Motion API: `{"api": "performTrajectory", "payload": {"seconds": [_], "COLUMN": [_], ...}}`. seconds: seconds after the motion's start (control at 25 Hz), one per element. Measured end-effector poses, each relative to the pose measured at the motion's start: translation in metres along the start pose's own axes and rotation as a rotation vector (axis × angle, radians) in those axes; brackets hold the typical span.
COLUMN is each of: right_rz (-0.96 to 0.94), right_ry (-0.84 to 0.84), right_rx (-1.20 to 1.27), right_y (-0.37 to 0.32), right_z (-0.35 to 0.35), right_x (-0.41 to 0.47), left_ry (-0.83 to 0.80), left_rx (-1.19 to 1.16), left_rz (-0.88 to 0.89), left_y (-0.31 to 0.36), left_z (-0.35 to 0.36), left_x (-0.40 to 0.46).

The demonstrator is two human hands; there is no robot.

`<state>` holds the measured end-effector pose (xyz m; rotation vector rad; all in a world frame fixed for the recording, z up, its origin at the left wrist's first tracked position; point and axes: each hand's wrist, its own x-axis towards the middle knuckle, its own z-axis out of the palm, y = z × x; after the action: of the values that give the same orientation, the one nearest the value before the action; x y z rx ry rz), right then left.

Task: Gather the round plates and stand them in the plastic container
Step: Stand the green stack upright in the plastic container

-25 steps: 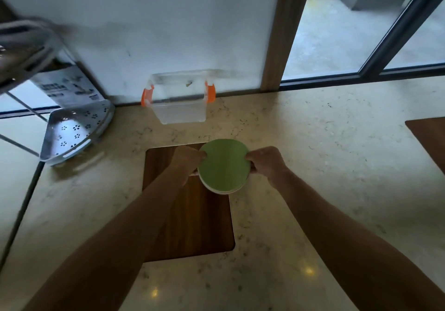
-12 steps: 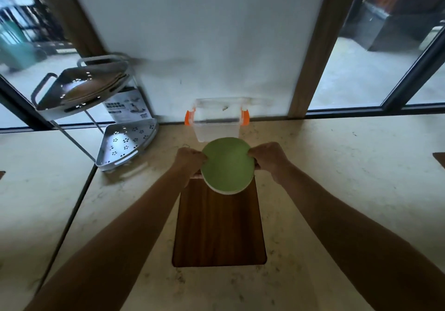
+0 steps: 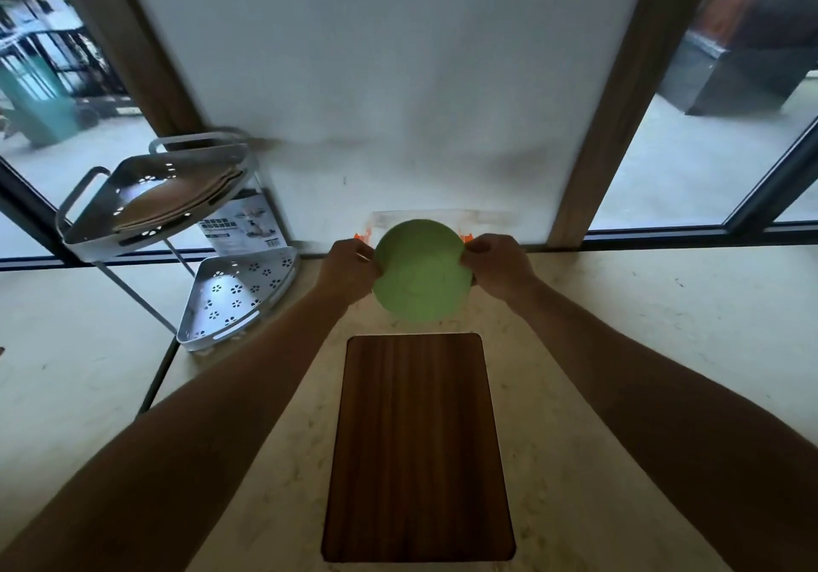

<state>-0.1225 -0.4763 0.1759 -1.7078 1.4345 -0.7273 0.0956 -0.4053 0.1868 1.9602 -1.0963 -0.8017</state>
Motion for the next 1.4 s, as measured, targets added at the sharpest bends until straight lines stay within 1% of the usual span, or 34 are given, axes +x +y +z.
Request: {"api": "performTrajectory", "payload": {"seconds": [0.12,0.24,0.36,0.48,0.6,0.8,0.92,1.0,1.16,1.28,1.4], "right_rz": [-0.072,-0.098,-0.1,-0.149,-0.207,-0.245,-0.299,-0.323,-0.306,-0.297,-0.334], "right_ry": [0.055,0.108,0.137,0.134,0.152,0.173,0.163,0.157,0.144,0.158,0.203], "right_rx": [-0.047,-0.015,0.019,0.01,-0.032,-0.105,-0.117,-0.172,-0.243,-0.32,-0.408], "right_y": [-0.01,-0.012,-0.01,0.002,0.015,0.036,0.053,0.065,0.085,0.091,0.091], "right_z": [-0.005,-0.002,0.007,0.022,0.036,0.053,0.065,0.071,0.082,0.086,0.088], "right_x": [0.031,0.066,0.095,0.118,0.141,0.181,0.198,0.206,0.215,0.219,0.221], "left_ry": [0.036,0.077,0.126,0.166,0.181,0.205,0.202,0.194,0.193,0.217,0.22], "left_rx": [0.028,0.065,0.094,0.091,0.068,0.085,0.156,0.222,0.272,0.338,0.385], "left_rz": [0.033,0.089,0.148,0.177,0.178,0.125,0.134,0.157,0.222,0.261,0.269], "left_y": [0.015,0.021,0.017,0.007,-0.005,-0.024,-0.041,-0.052,-0.066,-0.072,-0.074], "left_z": [-0.001,0.002,0.006,0.013,0.021,0.039,0.052,0.06,0.073,0.08,0.083], "left_x": [0.031,0.064,0.092,0.119,0.148,0.187,0.204,0.213,0.223,0.226,0.231]}}
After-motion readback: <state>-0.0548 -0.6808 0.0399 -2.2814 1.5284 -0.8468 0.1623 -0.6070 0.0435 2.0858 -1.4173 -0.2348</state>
